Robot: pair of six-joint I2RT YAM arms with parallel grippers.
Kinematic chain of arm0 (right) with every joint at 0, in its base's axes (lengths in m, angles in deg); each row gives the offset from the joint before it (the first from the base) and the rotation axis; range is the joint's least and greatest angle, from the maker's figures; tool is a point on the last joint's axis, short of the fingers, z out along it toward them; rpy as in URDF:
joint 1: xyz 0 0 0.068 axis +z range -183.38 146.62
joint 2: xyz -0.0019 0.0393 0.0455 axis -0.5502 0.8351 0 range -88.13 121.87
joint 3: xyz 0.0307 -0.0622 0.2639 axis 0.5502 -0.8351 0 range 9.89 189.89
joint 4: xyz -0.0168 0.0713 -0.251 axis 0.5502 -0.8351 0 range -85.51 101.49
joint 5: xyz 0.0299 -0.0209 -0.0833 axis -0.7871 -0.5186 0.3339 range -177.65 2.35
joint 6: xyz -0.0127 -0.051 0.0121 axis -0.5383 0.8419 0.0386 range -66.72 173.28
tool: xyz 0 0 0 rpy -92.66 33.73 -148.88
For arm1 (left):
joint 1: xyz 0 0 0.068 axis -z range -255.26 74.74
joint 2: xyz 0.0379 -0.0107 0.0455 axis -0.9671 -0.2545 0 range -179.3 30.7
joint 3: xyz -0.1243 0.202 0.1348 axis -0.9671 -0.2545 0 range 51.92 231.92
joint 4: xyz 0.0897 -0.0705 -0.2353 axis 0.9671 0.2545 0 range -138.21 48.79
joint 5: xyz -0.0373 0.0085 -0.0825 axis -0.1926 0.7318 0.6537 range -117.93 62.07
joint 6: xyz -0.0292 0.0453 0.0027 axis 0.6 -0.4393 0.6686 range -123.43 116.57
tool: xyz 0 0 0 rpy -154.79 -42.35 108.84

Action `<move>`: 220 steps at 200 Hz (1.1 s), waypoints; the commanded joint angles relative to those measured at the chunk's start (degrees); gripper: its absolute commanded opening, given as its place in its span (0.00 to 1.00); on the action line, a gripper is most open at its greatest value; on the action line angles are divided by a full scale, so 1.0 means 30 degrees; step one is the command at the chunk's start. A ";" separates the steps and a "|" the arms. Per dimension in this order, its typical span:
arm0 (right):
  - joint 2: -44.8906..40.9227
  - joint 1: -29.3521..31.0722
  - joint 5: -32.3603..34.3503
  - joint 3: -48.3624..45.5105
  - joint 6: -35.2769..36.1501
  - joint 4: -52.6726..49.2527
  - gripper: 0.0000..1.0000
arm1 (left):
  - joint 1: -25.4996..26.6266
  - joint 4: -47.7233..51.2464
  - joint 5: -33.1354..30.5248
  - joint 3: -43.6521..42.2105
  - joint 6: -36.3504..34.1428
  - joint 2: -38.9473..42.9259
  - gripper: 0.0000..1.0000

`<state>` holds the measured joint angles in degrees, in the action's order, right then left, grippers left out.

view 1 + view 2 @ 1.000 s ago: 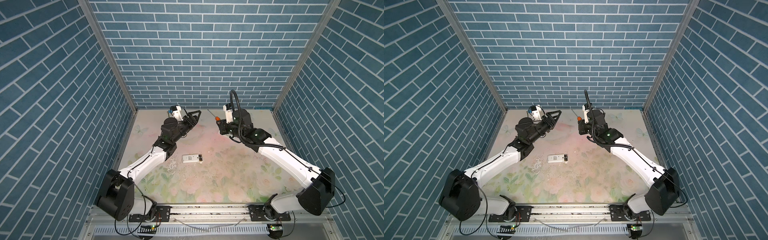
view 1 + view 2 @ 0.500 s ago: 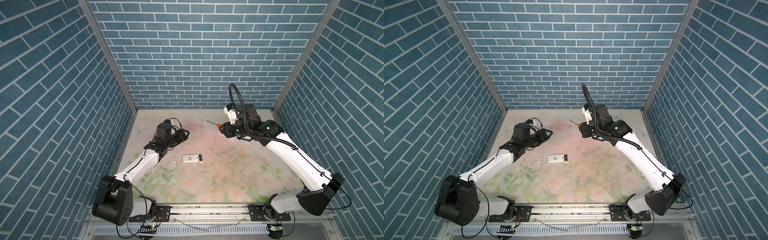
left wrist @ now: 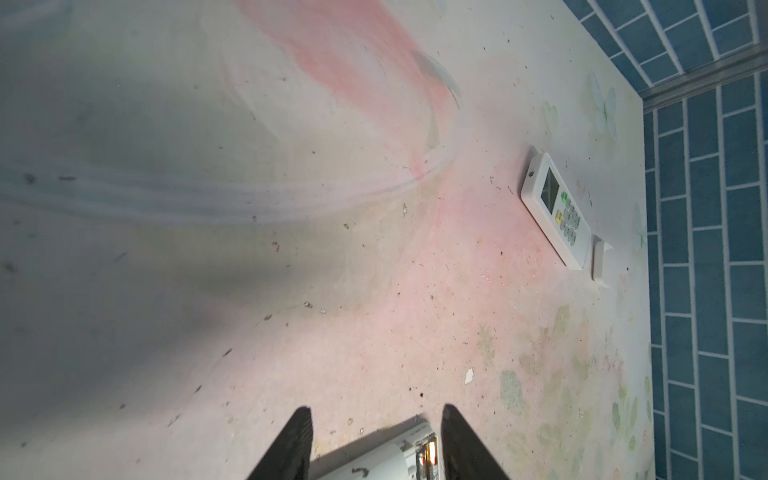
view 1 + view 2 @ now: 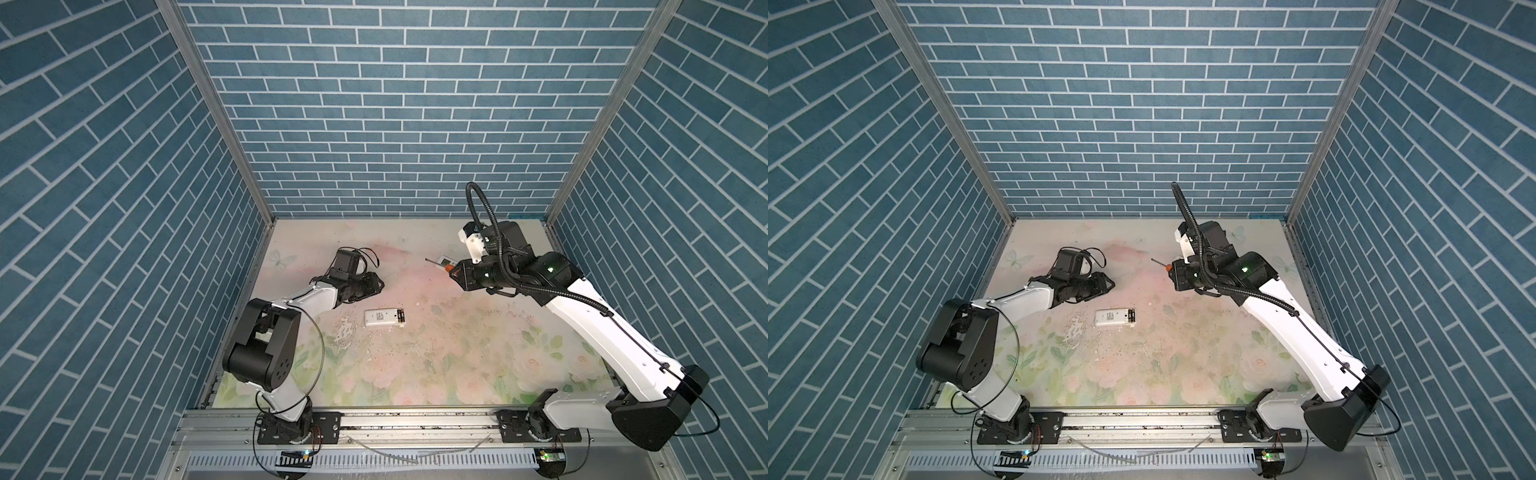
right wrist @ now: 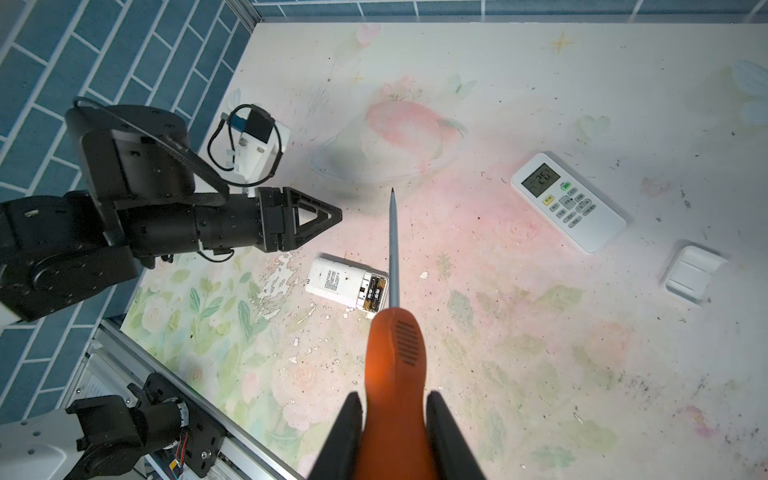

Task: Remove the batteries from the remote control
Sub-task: 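Release the shaft with the left gripper and lower it to the remote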

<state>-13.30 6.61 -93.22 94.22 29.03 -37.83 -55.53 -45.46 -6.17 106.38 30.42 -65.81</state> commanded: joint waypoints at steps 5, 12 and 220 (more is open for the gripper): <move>-0.0362 -0.0054 0.0067 -0.0530 -0.0613 0.0015 0.00 | 0.0476 0.0272 0.0040 0.0298 -0.0609 -0.0779 0.50; -0.0384 -0.0057 0.0067 -0.0569 -0.0632 -0.0088 0.00 | 0.0537 0.0205 0.0048 0.0192 -0.0509 -0.0869 0.50; -0.0007 -0.1784 -0.3064 -0.0340 -0.1206 -0.3046 0.00 | 0.3047 0.1068 -0.2110 -0.6103 0.2640 0.4716 0.48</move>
<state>-14.09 3.33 -96.82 92.21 27.46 -41.96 -47.75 -44.06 -9.93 90.90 35.62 -53.73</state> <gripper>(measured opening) 0.262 0.485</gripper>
